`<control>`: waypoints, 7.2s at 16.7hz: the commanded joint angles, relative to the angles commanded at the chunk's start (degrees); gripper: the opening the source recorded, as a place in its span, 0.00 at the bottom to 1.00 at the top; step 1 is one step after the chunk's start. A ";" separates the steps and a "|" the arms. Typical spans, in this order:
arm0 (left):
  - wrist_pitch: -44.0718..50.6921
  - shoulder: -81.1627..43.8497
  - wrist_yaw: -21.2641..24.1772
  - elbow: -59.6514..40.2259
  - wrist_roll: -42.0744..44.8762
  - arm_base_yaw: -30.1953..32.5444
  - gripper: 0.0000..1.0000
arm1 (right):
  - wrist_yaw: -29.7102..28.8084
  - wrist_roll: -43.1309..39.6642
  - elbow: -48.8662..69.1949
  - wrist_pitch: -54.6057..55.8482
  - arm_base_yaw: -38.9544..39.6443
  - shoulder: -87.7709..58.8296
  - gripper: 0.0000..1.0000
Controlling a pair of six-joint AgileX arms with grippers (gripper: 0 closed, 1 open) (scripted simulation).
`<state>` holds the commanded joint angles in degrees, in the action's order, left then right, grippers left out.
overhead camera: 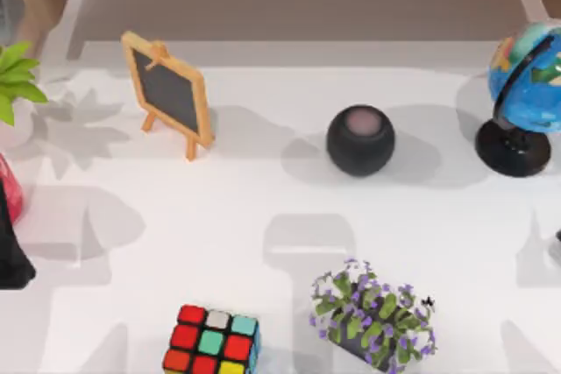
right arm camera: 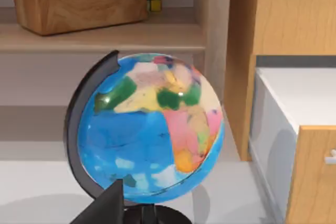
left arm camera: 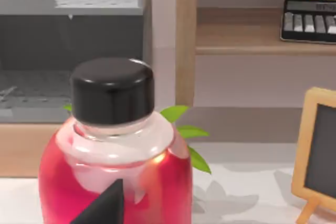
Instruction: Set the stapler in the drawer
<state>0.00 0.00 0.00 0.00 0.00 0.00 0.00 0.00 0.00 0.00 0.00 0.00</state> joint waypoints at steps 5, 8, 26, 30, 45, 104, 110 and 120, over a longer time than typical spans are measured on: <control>0.00 0.00 0.00 0.00 0.00 0.00 1.00 | 0.00 -1.45 3.05 -2.70 -0.06 -3.68 1.00; 0.00 0.00 0.00 0.00 0.00 0.00 1.00 | 0.00 -4.62 9.76 -8.63 -0.18 -12.78 1.00; 0.00 0.00 0.00 0.00 0.00 0.00 1.00 | 0.11 -28.21 59.84 -52.83 -1.06 -95.11 1.00; 0.00 0.00 0.00 0.00 0.00 0.00 1.00 | 0.11 -28.90 61.32 -54.13 -1.09 -97.27 1.00; 0.00 0.00 0.00 0.00 0.00 0.00 1.00 | 0.09 -28.71 54.94 -42.38 -0.99 -102.64 1.00; 0.00 0.00 0.00 0.00 0.00 0.00 1.00 | -0.53 -21.39 138.94 -78.11 -20.92 -143.53 0.00; 0.00 0.00 0.00 0.00 0.00 0.00 1.00 | -0.47 -19.92 143.10 -82.81 -21.55 -150.02 0.00; 0.00 0.00 0.00 0.00 0.00 0.00 1.00 | 1.49 -20.54 143.16 -82.15 -20.72 -149.12 0.00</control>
<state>0.00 0.00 0.00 0.00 0.00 0.00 1.49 -20.54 143.16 -82.15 -20.72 -149.12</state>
